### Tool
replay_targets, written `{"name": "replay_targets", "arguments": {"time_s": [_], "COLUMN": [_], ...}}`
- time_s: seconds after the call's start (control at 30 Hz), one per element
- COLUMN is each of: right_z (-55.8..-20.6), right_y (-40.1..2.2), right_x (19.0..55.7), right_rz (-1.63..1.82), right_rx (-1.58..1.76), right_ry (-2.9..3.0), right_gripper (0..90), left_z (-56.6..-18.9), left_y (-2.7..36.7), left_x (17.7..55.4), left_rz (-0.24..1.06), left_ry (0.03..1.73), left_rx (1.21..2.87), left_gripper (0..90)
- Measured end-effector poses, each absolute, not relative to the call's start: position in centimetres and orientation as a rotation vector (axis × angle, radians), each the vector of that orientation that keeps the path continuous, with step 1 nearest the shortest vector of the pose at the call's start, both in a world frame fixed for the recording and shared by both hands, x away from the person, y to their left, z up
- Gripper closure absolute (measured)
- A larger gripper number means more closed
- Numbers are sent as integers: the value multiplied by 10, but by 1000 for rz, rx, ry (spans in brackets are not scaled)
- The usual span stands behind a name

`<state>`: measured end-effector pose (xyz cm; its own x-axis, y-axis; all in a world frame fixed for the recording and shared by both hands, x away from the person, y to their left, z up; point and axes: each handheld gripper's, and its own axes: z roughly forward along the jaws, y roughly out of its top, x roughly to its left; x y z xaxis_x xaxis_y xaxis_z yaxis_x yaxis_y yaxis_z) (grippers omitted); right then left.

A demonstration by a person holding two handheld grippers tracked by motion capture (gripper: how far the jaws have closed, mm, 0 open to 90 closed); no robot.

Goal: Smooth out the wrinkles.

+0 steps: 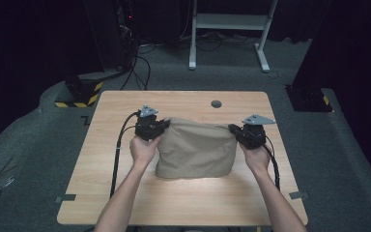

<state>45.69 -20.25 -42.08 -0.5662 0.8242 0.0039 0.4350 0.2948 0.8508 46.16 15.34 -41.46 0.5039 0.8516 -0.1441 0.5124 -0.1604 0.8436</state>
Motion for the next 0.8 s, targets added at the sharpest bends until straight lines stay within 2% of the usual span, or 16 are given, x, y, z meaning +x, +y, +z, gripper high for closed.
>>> {"name": "replay_targets", "arguments": {"time_s": [0.8], "right_z": [-431], "right_y": [-198], "right_x": [483], "right_rz": [1126], "right_rx": [1197], "right_ry": [2141], "right_gripper": [873], "left_z": [-430], "left_y": [147], "left_x": [485], "left_rz": [471], "left_ry": [1184], "left_rx": [1862], "left_gripper": [843]}}
